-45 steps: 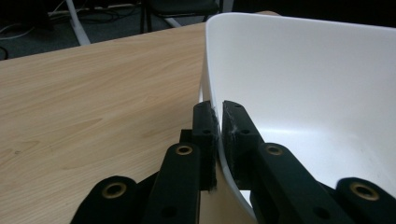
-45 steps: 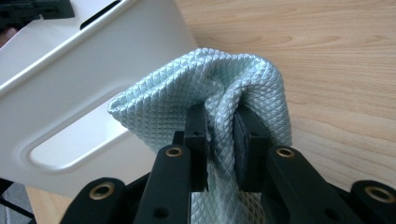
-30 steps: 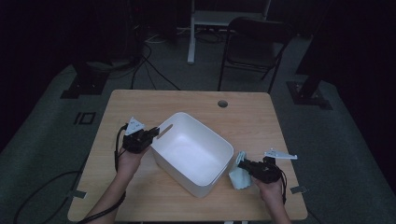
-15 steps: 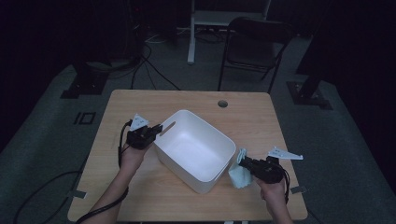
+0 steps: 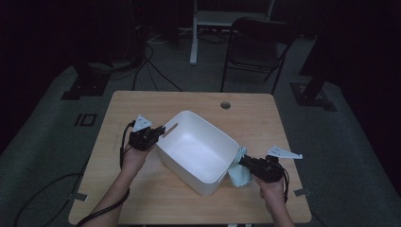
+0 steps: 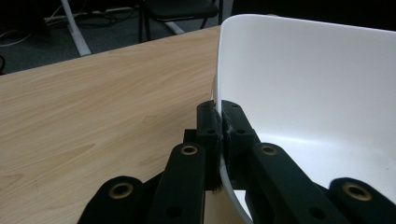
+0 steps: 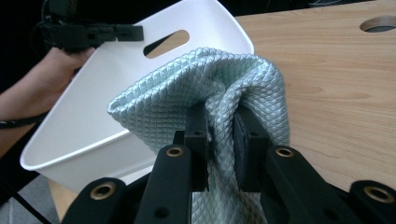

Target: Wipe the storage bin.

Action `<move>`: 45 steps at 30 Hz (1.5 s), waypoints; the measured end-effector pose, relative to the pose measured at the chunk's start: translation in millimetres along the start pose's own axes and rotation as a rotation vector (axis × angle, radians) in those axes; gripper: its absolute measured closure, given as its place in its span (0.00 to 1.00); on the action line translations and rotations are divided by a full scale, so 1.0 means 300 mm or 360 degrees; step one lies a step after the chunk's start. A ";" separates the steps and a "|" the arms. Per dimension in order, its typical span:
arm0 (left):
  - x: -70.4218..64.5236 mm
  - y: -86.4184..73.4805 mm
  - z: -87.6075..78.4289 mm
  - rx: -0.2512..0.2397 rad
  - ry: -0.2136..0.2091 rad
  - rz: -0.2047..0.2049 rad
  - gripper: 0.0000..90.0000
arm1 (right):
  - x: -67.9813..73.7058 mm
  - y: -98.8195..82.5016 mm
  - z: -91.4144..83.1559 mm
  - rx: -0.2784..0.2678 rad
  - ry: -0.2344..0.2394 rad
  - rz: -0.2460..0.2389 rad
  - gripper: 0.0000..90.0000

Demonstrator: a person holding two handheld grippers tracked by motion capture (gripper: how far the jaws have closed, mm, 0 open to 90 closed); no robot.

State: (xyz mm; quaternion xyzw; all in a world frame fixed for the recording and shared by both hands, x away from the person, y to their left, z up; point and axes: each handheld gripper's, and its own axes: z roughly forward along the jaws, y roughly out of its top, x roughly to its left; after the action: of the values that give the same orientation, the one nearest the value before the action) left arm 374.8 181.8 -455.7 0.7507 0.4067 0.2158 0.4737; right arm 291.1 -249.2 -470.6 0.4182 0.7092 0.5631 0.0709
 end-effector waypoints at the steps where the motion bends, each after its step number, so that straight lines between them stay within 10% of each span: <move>1: -0.001 0.000 0.000 0.0000 -0.0001 -0.0002 0.97 | -0.001 -0.001 0.003 0.0011 -0.0006 -0.0002 0.87; 45: -0.007 0.002 0.010 -0.0006 0.0007 0.0007 0.97 | -0.108 -0.115 0.124 0.0265 -0.0094 0.0123 0.87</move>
State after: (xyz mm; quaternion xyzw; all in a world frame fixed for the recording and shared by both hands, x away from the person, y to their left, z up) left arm 376.1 178.4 -456.4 0.7504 0.4055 0.2192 0.4738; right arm 315.4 -244.0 -525.4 0.4662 0.7345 0.4919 0.0350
